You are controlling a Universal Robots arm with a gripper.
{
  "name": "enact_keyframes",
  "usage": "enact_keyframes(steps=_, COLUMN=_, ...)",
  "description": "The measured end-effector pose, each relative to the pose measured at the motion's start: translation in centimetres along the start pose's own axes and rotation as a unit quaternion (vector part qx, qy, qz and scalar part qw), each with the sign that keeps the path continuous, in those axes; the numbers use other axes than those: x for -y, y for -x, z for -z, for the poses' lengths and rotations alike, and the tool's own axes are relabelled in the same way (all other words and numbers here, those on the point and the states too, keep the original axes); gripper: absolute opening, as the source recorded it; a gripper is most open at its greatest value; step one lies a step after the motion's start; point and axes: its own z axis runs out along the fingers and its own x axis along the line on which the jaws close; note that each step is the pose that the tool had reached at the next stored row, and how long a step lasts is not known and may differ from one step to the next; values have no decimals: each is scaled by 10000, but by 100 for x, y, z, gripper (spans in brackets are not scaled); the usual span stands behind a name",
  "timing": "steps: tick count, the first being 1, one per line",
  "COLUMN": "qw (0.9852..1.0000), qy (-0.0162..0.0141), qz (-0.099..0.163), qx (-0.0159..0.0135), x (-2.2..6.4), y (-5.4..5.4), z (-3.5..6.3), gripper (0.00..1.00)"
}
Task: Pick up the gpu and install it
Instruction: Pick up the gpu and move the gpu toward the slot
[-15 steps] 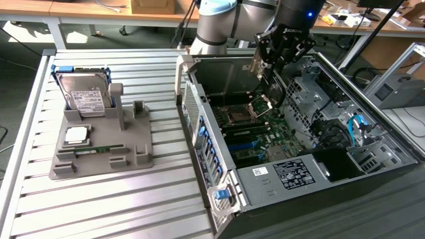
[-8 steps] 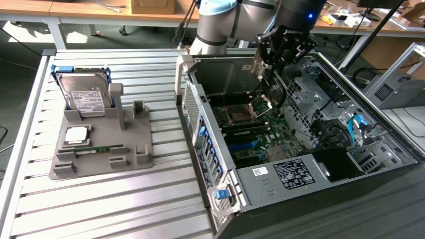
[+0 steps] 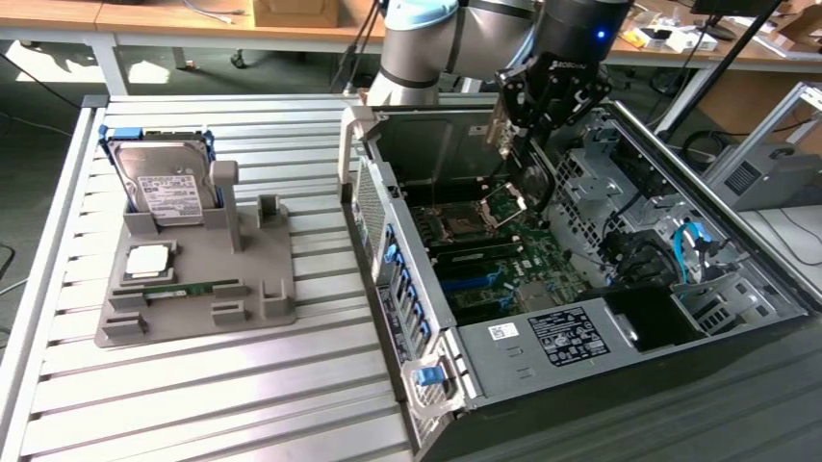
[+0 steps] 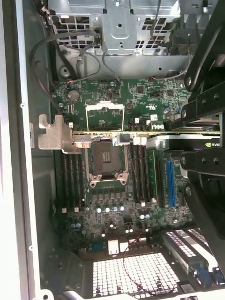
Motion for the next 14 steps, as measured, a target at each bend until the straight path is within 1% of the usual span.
enact_keyframes(steps=9, qw=10000, qy=-24, qz=1, qx=2, x=-5, y=34, z=-47, gripper=27)
enact_keyframes(steps=14, qw=10000, qy=-33, qz=1, qx=2, x=-6, y=41, z=-75, gripper=27)
